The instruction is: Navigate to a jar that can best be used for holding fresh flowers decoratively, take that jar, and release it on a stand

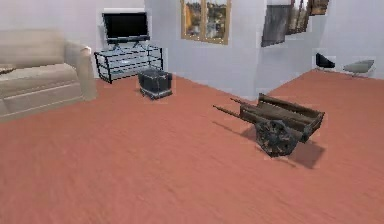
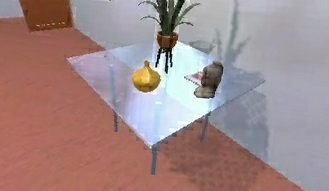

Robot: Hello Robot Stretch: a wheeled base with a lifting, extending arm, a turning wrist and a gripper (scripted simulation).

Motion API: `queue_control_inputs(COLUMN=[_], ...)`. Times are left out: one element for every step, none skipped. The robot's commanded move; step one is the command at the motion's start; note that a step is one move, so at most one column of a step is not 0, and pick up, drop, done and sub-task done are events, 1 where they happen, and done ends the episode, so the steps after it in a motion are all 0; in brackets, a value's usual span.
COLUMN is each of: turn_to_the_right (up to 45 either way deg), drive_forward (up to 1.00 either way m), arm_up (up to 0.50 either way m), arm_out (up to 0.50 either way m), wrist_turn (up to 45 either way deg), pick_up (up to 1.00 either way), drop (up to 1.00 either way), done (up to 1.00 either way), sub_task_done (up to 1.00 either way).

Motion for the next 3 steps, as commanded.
queue_control_inputs(turn_to_the_right=[45.0, 27.0, 0.0], drive_forward=[0.00, 0.00, 0.40], arm_up=[0.00, 0.00, 0.00], arm_out=[0.00, 0.00, 0.00], wrist_turn=[0.0, 0.0, 0.0], pick_up=[0.00, 0.00, 0.00], drop=[0.00, 0.00, 0.00], done=[0.00, 0.00, 0.00], sub_task_done=[0.00, 0.00, 0.00])
